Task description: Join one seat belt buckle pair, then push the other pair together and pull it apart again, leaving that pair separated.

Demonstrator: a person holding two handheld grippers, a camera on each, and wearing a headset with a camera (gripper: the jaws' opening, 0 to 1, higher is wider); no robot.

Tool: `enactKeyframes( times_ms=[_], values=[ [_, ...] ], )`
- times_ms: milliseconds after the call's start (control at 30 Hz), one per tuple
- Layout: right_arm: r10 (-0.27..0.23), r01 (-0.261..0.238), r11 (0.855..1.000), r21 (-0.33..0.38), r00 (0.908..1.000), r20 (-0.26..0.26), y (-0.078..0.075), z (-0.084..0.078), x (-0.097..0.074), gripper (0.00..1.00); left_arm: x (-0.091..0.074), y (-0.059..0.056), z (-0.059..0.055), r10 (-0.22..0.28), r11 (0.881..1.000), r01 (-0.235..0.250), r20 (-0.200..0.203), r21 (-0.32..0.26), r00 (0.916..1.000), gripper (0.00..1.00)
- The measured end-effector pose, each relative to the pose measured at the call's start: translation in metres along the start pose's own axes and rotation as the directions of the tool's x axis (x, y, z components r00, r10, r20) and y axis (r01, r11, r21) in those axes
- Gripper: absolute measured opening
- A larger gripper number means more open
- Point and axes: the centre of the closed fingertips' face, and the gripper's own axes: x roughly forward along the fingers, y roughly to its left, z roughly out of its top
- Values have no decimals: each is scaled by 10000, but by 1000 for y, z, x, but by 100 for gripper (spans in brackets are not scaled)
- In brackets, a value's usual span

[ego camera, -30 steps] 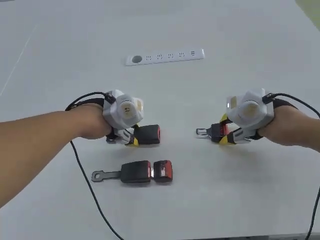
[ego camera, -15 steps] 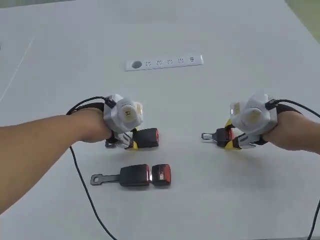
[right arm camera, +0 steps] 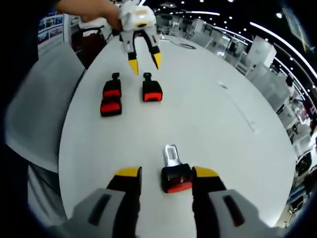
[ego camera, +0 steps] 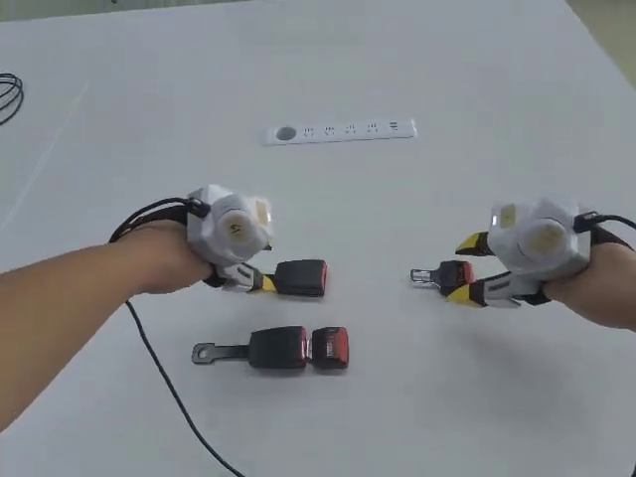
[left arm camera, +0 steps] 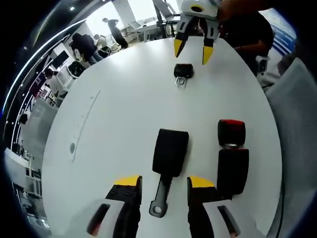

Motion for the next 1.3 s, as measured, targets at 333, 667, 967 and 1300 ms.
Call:
enactKeyframes(
  times_ms=[333,667,967,1300],
  values=[
    [-520,416,9914,1242,9953,818,33,4,-33,49,-68,-47,-15,884,9849,-689,1196,-1587,9889,50],
    [-736,452,9770,2083,9887,1307,57,3,-59,63,-106,-78,-50,1593,9226,-900,1581,-3752,9745,66],
    [-1078,694,9586,2761,9861,1266,71,-11,-76,72,-115,-96,-56,1670,8964,-620,2047,-4389,9645,84],
    [-1989,1362,9264,3512,9686,1492,68,-14,-82,94,-124,-100,-74,2186,8389,-861,1878,-5374,9576,100]
  ],
)
